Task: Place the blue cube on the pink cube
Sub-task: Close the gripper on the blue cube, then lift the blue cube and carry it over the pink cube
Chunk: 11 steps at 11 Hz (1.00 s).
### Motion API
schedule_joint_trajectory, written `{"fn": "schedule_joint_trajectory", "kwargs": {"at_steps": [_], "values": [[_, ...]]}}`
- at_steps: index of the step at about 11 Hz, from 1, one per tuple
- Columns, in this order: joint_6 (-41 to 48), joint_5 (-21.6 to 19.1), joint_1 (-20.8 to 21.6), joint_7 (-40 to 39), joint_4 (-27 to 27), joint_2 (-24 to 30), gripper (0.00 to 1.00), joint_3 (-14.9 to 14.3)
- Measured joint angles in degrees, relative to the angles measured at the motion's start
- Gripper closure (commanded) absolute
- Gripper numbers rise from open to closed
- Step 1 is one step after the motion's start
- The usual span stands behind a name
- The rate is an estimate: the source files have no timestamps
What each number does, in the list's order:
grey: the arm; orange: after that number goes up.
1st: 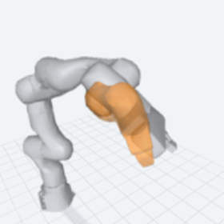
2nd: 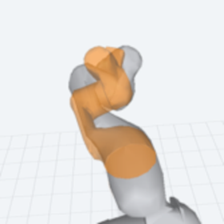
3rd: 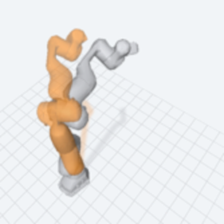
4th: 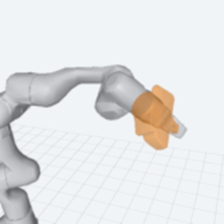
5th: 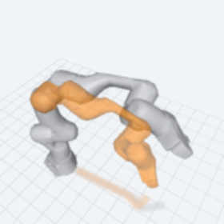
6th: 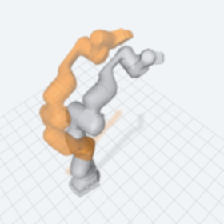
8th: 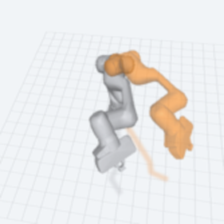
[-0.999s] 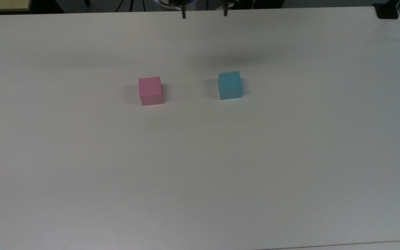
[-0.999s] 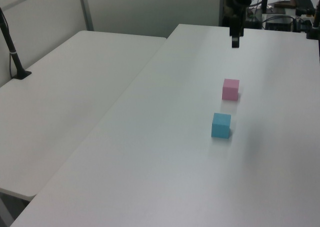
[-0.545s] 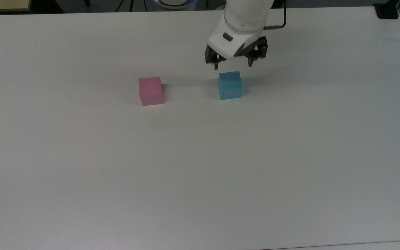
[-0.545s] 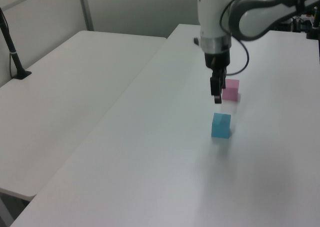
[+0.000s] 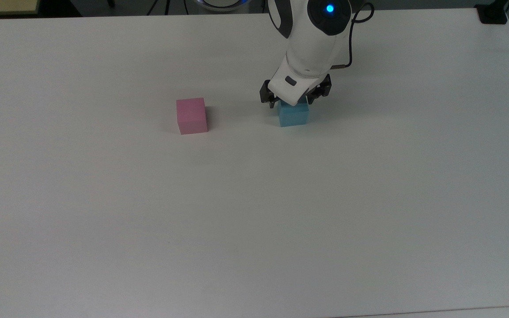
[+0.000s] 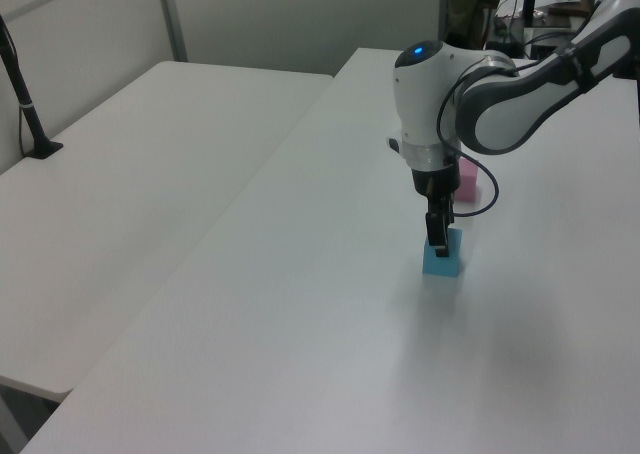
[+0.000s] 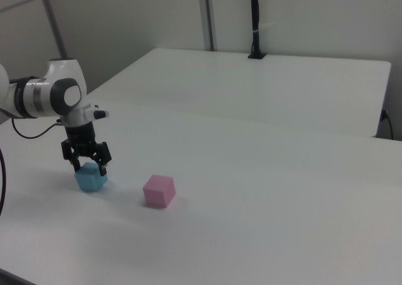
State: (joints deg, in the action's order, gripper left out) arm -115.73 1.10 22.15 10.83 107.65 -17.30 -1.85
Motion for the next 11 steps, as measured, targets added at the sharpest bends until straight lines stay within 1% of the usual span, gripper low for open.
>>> {"fn": "schedule_joint_trajectory", "kwargs": {"at_steps": [1, 2, 3, 4, 6, 8, 9, 10, 11], "values": [[-1.13, 0.3, 0.01, 0.0, 0.59, -0.28, 0.13, -0.01], [-2.53, 0.34, 0.05, 0.0, 1.07, -0.61, 0.42, -0.01], [-3.53, 0.35, 0.29, 0.0, 1.15, -1.17, 0.62, -0.01], [-3.95, 0.35, 0.68, 0.0, 1.15, -1.53, 0.73, -0.01], [-3.99, 0.37, 0.97, 0.0, 0.93, -1.4, 0.73, -0.01], [-0.84, 0.45, 0.91, -0.59, -0.08, 0.61, 0.73, -0.53], [4.36, 0.45, 0.61, -2.82, -2.4, 3.16, 0.73, -2.06], [10.41, 0.42, 0.15, -6.09, -5.44, 5.72, 0.73, -4.67], [14.43, -0.44, -0.8, -9.13, -8.11, 7.7, 0.73, -7.36]]}}
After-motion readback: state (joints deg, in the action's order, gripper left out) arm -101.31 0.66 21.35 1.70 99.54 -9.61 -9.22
